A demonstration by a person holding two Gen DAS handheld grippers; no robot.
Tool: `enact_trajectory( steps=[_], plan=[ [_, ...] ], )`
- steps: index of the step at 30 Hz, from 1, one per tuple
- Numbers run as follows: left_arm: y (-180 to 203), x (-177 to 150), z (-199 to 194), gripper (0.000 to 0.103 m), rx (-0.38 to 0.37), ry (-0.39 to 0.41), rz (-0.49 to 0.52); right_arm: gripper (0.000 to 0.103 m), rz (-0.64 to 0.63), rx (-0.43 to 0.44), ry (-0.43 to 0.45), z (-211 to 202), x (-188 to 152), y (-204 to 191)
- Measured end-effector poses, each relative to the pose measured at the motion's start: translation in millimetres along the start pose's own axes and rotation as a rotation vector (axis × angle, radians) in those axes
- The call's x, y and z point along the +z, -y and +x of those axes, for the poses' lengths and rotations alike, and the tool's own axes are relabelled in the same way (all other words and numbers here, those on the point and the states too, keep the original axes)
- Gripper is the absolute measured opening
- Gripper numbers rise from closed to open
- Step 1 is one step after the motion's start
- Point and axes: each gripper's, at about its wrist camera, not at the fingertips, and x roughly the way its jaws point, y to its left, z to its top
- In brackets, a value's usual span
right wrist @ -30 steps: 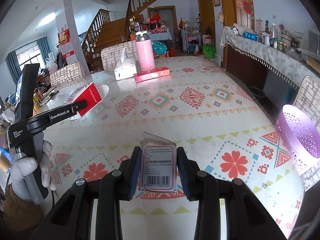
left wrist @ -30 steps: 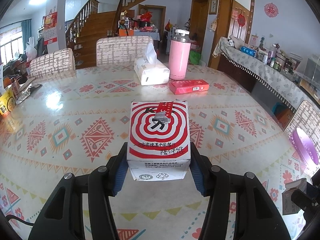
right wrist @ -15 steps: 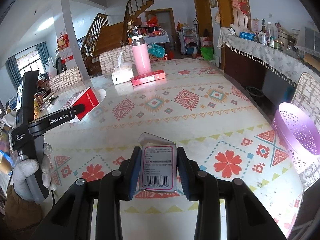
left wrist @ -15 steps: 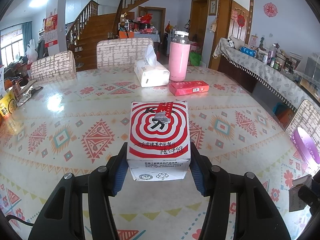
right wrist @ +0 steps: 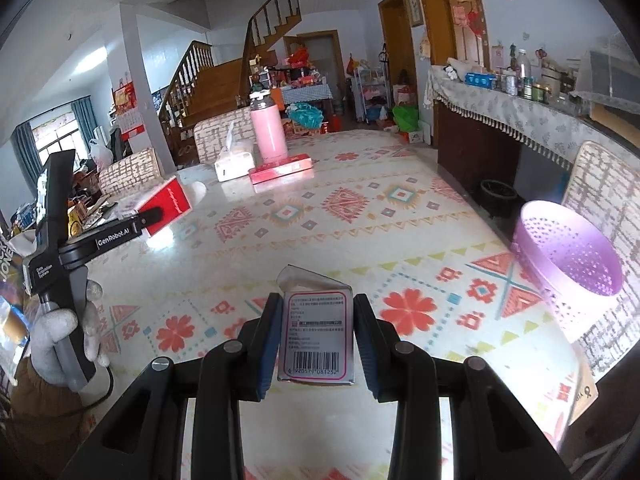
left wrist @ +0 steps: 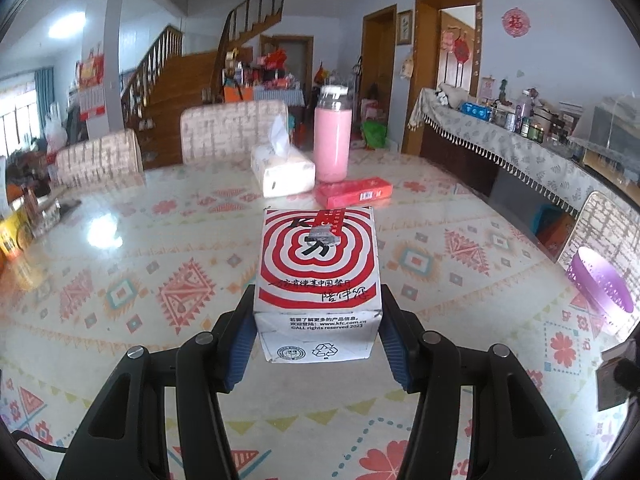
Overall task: Collect trash
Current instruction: 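Carry the coil box with the left tool while the right carries the clear box to the basket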
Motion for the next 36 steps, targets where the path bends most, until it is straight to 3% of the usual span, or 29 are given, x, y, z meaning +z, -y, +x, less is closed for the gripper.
enact_trajectory(
  steps=[12, 24, 36],
  plan=[
    [0.2, -0.2, -8.5, 0.055, 0.011, -0.062, -0.071, 0.039, 0.152, 0.069, -0.018, -7.6, -17.7, 62.3],
    [28.4, -23.9, -76.7, 0.056, 0.053, -0.044, 0.009, 0.039, 0.135, 0.145, -0.039, 8.1, -20.9, 57.1],
    [61.5, -64.9, -68.2, 0.056, 0.019, -0.185, 0.042, 0.039, 0.084, 0.139, -0.104, 29.8, -33.6, 47.0]
  ],
)
